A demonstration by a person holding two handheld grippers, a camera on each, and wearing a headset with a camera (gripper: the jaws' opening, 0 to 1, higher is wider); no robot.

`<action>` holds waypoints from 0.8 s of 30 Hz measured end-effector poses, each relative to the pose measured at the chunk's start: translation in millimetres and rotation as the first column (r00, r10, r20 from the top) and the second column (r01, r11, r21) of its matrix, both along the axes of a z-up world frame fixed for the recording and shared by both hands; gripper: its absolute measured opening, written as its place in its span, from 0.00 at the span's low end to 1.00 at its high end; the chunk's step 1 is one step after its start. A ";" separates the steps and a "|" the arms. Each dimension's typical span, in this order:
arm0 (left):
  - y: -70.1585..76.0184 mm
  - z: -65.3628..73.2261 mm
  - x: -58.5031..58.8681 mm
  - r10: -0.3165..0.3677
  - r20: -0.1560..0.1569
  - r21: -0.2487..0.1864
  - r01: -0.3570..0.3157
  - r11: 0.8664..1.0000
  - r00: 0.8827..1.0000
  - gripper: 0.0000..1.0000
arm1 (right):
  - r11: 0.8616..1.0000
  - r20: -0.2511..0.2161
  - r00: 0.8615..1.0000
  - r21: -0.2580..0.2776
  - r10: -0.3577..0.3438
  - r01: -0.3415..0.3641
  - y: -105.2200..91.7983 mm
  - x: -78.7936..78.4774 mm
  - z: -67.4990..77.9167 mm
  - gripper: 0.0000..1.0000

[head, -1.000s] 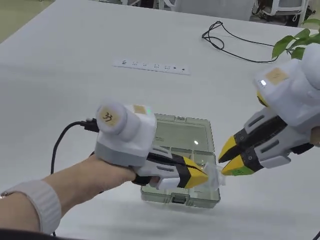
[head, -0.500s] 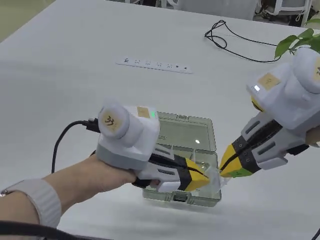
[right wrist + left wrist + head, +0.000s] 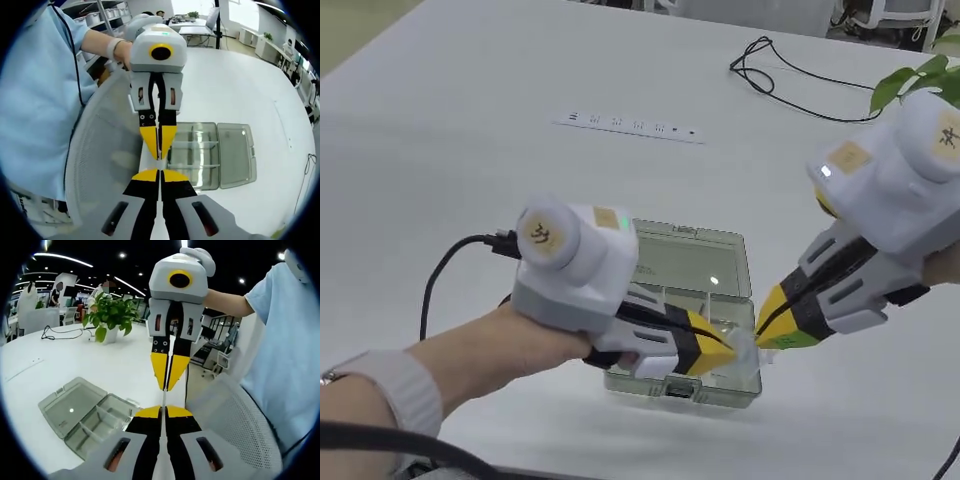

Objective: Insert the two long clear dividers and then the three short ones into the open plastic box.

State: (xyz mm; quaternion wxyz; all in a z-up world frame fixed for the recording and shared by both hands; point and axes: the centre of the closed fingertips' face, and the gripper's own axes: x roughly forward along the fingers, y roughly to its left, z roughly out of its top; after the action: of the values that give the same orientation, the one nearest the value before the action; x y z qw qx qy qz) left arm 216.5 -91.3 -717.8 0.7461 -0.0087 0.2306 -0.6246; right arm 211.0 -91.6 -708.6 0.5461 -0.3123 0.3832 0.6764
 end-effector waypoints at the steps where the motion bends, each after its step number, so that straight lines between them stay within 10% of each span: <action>1: 0.7 -0.9 0.7 0.010 -0.009 0.004 -0.010 1.000 1.000 0.00 | 1.000 0.001 1.000 -0.001 -0.003 0.003 0.4 0.4 -0.1 0.02; 18: 38.8 -12.6 16.1 0.155 0.029 0.071 -0.157 0.985 0.987 0.43 | 0.987 0.070 0.993 -0.121 -0.095 0.103 -19.1 39.6 -15.6 0.02; 24: 53.3 -16.8 16.3 0.192 0.028 0.081 -0.194 0.978 0.981 0.43 | 0.982 0.102 0.991 -0.162 -0.086 0.102 -20.0 47.8 -22.8 0.02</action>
State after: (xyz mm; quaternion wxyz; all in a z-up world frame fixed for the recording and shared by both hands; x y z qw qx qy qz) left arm 232.7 -38.0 -734.7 0.8051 0.0063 0.2472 -0.5392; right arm 258.8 -111.6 -731.4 0.5669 -0.3701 0.4265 0.5998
